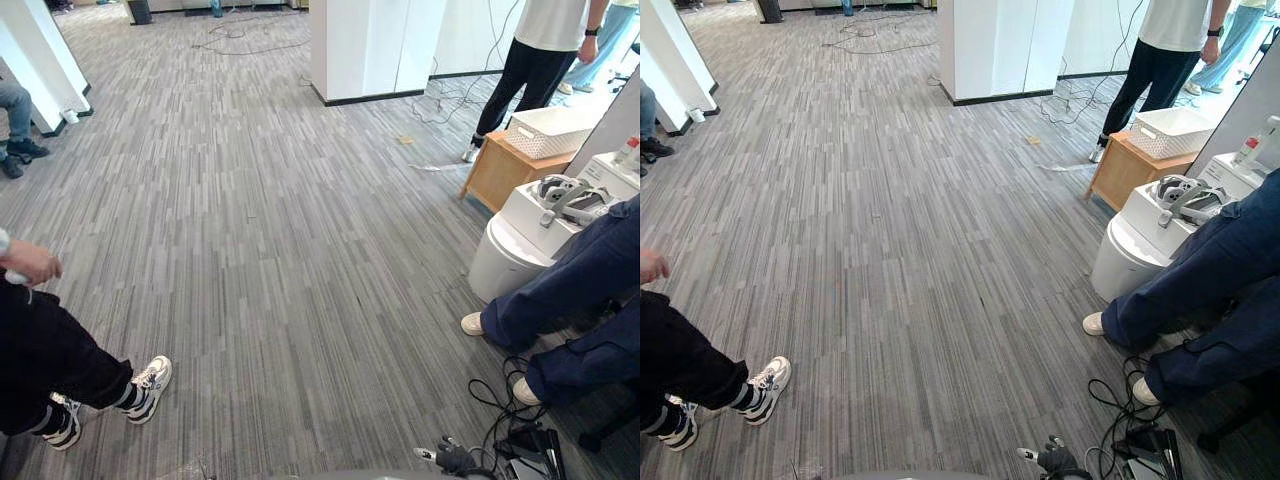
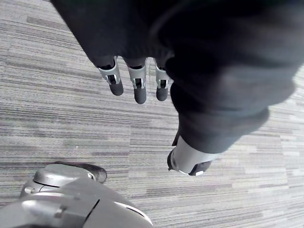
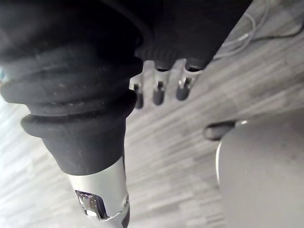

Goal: Organize washtable

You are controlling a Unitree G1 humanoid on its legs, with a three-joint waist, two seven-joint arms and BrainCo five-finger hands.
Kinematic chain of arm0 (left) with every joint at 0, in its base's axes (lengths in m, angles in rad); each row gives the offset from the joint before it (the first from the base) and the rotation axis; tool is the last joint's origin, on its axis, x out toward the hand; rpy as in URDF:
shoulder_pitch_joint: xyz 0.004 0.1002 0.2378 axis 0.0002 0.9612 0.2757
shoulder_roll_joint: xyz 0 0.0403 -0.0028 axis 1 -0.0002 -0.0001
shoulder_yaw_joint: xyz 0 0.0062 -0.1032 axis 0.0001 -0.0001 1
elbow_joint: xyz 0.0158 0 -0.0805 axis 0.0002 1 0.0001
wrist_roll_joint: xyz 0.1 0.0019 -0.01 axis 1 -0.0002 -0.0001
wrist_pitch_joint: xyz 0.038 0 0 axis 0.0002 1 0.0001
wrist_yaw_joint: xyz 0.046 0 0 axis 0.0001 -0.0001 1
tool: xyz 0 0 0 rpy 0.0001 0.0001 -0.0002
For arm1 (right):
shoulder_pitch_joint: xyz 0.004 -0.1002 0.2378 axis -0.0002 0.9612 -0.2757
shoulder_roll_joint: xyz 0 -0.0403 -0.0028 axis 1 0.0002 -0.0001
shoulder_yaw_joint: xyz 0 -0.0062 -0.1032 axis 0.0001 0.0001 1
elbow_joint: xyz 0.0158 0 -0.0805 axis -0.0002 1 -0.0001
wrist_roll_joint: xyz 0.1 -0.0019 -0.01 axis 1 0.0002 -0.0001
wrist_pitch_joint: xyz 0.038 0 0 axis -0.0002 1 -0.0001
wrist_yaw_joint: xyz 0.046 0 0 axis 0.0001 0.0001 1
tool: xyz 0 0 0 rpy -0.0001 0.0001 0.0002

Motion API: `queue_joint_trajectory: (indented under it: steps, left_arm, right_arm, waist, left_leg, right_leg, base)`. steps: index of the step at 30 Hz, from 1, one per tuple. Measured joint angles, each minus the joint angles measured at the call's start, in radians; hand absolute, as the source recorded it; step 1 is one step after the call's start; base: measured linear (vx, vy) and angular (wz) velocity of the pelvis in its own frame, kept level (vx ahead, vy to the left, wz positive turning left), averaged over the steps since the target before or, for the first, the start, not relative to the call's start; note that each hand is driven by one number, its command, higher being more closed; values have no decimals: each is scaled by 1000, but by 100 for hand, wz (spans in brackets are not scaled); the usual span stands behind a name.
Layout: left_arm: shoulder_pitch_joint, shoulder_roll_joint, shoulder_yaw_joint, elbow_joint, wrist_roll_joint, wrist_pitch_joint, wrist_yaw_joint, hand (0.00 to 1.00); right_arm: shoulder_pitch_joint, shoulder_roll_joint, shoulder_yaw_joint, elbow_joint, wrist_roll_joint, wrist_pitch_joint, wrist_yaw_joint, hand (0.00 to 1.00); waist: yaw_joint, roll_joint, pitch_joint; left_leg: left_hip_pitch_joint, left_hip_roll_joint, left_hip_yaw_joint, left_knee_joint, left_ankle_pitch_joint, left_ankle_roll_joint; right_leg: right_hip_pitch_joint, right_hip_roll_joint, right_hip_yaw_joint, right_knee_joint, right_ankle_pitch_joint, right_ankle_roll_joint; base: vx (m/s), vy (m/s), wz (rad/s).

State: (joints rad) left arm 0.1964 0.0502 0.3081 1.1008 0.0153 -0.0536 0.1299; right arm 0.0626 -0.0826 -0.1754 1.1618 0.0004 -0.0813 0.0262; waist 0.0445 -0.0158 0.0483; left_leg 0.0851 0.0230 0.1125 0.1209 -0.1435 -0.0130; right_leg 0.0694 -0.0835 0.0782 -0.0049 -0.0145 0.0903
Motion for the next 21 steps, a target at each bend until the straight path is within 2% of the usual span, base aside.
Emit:
queue_joint_trajectory:
  steps: [4,8,9,10,11,12,13,14,15,17,18,19,20,21]
  left_arm:
    - [1,13,-21,0,0,0,-1,0]
    - [2,21,-19,-1,-1,1,0,0]
    - [-1,22,-10,-5,-1,1,0,0]
    - [2,13,13,-13,-1,1,0,0]
    - [6,11,30,-13,-3,1,0,0]
    - [21,12,60,-14,-4,6,0,0]
    - [20,19,74,-19,-5,8,-2,0]
    - [17,23,78,-36,-5,9,-2,0]
    - [17,22,79,-51,-6,6,-1,0]
    - [17,5,78,-53,-6,5,0,0]
    - [18,-12,78,-54,-7,5,0,0]
    - [22,-27,78,-52,-8,5,0,0]
    - [38,-49,78,-46,-9,6,1,0]
    - [43,-55,79,-42,-10,4,2,0]
  right_arm:
    - [0,0,20,-1,0,0,0,0]
    - [-1,4,26,-7,0,-1,9,0]
    - [-5,5,25,-8,1,-3,19,0]
    - [-17,3,25,-9,1,-7,22,0]
    - [-18,3,25,-11,3,-9,21,0]
    - [-16,8,23,-12,9,-13,18,0]
    - [-13,11,23,-10,9,-12,17,0]
    - [-12,19,18,-6,8,-11,18,0]
    - [-13,11,17,-6,8,-4,18,0]
    - [0,-11,17,-3,8,5,19,0]
    - [-3,-30,17,-8,8,5,20,0]
    - [4,-48,20,-7,6,4,21,0]
    - [2,-64,26,-7,5,4,20,0]
    - [-4,-71,27,-10,2,4,21,0]
  waist:
    - [0,-15,0]
    - [-2,-27,1]
    - [-3,-13,14]
    - [0,-16,39]
    - [2,-13,53]
    - [1,-21,58]
    - [1,-35,62]
    - [3,-52,73]
    - [22,-64,82]
    - [27,-40,88]
    - [27,-23,96]
    - [31,5,97]
    - [44,38,83]
    - [53,35,80]
  left_leg:
    - [4,-21,-22,-57,44,10]
    - [-52,-21,-31,-35,34,6]
    - [-113,0,-31,58,-14,-4]
    - [-149,36,-32,179,-76,-20]
    - [-162,57,-32,240,-107,-24]
    - [-182,82,-28,344,-133,-25]
    - [-219,89,-26,428,-121,-38]
    - [-268,89,-28,511,-86,-67]
    - [-305,78,-29,537,-93,-57]
    - [-353,54,-32,463,-99,-48]
    - [-380,37,-51,383,-94,-53]
    - [-396,38,-62,350,-67,-56]
    - [-407,33,-46,352,-55,-29]
    - [-422,22,-24,359,-69,-2]
  right_leg:
    - [-8,-18,-29,-1,7,8]
    - [-69,-22,-48,56,-17,-9]
    - [-95,-5,-53,110,-44,-35]
    - [-106,26,-53,177,-86,-66]
    - [-110,43,-51,210,-107,-72]
    - [-105,60,-47,230,-134,-58]
    - [-94,64,-52,229,-138,-58]
    - [-86,56,-54,228,-141,-63]
    - [-74,36,-49,222,-145,-60]
    - [-74,15,-45,209,-153,-47]
    - [-82,2,-35,206,-167,-24]
    - [-92,1,-18,197,-175,-12]
    - [-88,13,16,190,-185,4]
    - [-130,9,42,287,-214,18]
  base:
    - [-98,-2,20]
    - [-109,-13,10]
    - [-44,-63,2]
    - [-37,-67,-6]
    - [-44,-42,-10]
    - [-34,-8,1]
    - [-5,-39,17]
    - [64,-35,22]
    - [96,-20,15]
    - [102,127,2]
    - [91,215,-21]
    - [155,277,-45]
    - [176,222,-62]
    - [359,276,-29]
